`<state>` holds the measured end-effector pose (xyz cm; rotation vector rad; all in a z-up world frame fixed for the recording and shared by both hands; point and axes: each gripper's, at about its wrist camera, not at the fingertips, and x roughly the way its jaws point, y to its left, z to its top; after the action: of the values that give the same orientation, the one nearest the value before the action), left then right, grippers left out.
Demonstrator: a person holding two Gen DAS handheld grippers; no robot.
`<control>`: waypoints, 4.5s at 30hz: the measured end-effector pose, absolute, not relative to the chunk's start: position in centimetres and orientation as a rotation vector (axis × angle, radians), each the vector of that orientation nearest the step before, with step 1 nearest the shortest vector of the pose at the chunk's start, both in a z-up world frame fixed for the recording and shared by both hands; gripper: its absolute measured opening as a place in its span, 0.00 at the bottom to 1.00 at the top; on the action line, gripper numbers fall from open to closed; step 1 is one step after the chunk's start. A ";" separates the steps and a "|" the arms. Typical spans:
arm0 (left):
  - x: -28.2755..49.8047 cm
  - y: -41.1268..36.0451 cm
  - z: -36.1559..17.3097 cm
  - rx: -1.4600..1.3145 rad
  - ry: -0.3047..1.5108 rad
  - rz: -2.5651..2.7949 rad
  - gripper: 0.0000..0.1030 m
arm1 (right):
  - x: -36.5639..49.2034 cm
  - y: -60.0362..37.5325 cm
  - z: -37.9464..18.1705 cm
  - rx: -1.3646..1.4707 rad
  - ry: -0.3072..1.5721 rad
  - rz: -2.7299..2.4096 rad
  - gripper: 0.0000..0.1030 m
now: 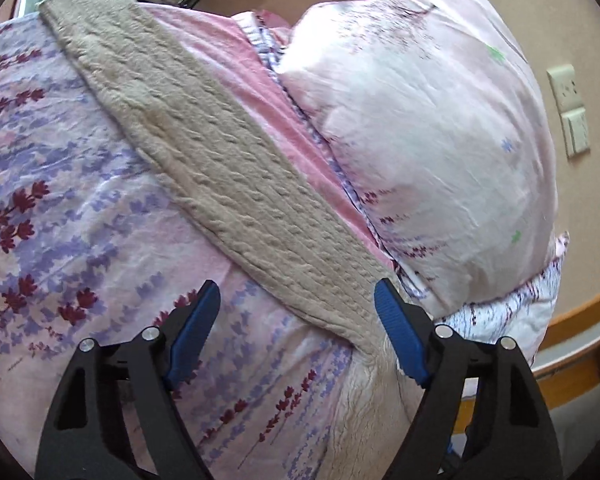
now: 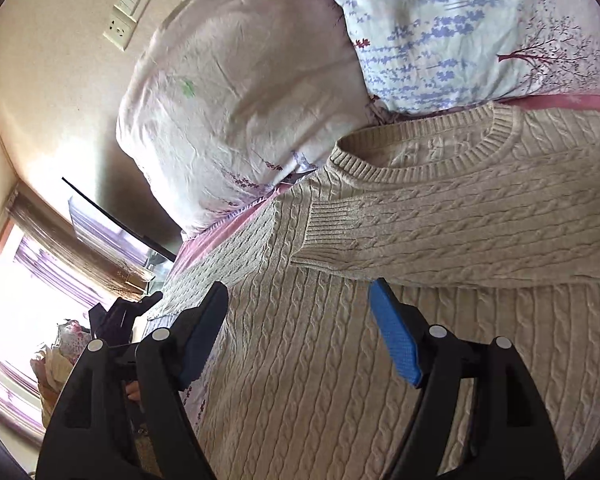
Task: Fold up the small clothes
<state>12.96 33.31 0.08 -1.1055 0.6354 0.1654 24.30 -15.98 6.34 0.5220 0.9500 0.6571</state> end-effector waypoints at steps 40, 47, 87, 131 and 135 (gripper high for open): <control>22.8 16.6 -0.1 -1.076 0.769 -0.177 0.52 | 19.6 -27.3 4.1 0.608 0.864 0.505 0.78; 22.7 21.6 -0.5 -1.229 0.708 -0.019 0.25 | 19.4 -28.0 3.9 0.612 0.858 0.493 0.78; 25.5 14.5 4.5 -0.246 0.865 0.021 0.60 | 30.8 -31.1 0.5 0.629 1.037 0.304 0.44; 14.2 19.4 3.0 -0.496 0.851 -0.259 0.47 | 18.2 -37.0 4.5 0.517 0.883 0.251 0.44; 9.7 19.0 2.3 -0.510 0.870 -0.287 0.47 | 14.3 -40.6 3.5 0.576 0.912 0.227 0.44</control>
<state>9.73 18.98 2.33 -0.5096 0.8697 -0.2866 14.34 -40.58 3.48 0.5763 0.9123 0.2269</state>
